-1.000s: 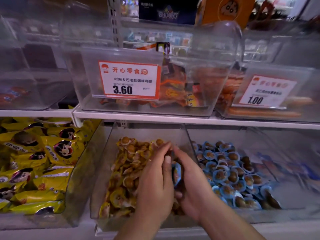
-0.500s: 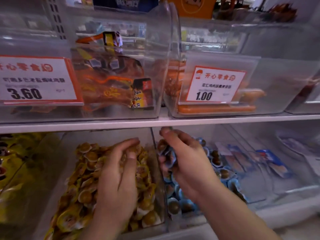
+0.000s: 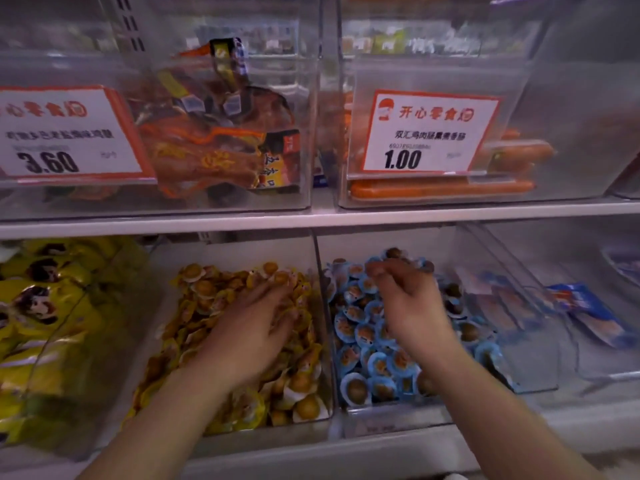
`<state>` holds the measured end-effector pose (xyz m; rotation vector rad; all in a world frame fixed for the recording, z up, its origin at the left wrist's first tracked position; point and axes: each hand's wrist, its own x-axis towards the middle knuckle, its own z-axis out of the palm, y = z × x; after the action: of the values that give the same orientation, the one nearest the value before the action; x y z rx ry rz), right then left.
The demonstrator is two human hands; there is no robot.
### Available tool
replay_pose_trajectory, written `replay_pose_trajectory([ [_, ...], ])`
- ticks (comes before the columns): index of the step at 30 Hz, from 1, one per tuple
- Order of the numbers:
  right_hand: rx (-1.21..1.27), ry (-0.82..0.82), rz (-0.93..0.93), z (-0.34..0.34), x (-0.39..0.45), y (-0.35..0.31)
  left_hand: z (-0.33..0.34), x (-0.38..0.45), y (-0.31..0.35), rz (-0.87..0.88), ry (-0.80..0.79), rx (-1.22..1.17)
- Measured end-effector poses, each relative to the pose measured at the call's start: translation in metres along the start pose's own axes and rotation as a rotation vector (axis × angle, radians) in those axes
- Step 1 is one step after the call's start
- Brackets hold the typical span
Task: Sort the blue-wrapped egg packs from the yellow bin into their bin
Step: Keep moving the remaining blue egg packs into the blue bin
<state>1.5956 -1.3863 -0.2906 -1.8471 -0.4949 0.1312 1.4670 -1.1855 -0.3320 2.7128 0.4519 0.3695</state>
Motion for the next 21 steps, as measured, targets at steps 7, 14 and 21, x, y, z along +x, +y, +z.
replay_pose_trajectory([
  [7, -0.060, -0.267, -0.142, 0.053, -0.026, -0.010, 0.022, 0.044, -0.005, 0.060, -0.419, 0.285],
  [14, -0.021, -0.285, -0.201, 0.049, -0.018, 0.001, -0.034, -0.013, -0.026, 0.080, -0.479, 0.364],
  [21, 0.032, -0.282, -0.185, 0.051, -0.017, 0.008, -0.070, -0.024, -0.039, 0.006, -0.501, 0.374],
])
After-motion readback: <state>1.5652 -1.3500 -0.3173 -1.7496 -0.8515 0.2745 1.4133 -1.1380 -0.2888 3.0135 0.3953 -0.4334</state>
